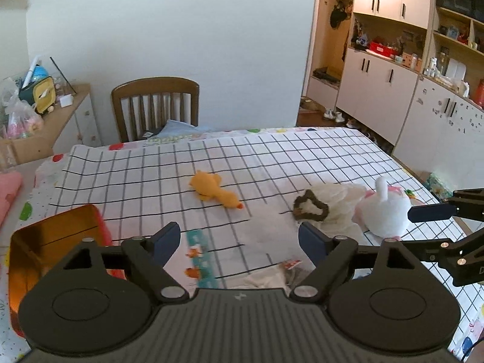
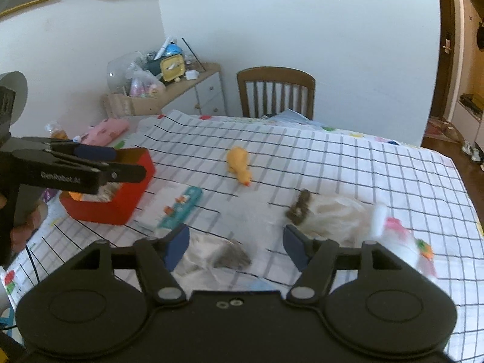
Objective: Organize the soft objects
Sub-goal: 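Withdraw both tools from the tin box back toward the table items, then grasp the blue diaper with the right gripper while the left grasps the white cloth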
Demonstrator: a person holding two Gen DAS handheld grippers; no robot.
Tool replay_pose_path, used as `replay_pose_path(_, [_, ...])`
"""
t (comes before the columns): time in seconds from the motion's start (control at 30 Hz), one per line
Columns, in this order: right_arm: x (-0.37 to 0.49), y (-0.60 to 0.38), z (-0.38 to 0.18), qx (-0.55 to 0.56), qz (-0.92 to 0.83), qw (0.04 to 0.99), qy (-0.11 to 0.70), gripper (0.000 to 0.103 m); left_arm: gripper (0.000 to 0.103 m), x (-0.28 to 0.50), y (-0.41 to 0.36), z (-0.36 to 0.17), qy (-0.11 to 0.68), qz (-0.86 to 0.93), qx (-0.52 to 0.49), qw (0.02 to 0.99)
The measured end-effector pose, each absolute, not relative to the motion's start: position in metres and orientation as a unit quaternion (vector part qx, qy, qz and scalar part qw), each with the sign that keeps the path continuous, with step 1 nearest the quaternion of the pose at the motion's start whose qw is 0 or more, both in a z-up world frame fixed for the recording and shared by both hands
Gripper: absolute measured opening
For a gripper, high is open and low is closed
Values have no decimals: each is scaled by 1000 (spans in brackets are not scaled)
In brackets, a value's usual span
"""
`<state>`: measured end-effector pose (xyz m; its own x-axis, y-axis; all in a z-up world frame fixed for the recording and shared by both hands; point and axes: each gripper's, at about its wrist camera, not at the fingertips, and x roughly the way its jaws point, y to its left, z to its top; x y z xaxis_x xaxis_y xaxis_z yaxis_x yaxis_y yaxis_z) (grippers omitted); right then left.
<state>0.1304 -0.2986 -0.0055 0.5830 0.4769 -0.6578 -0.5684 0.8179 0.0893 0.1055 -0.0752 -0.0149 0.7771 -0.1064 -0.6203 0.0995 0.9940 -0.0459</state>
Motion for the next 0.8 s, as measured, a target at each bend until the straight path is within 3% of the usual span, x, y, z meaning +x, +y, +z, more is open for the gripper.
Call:
replay_pose_path(0.17, [131,-323,-17,-61,279,888,360,76,87,107,-94,-25,332,-72,9,940])
replay_pose_path(0.3, [130,-337,-29,-60,270,888,368,83,102,109,-105,-34,336,-64,11,940])
replay_pose_path(0.8, [126,-344,-79,-76,274,871,401,96,102,109,-119,-76,387,-58,18,920])
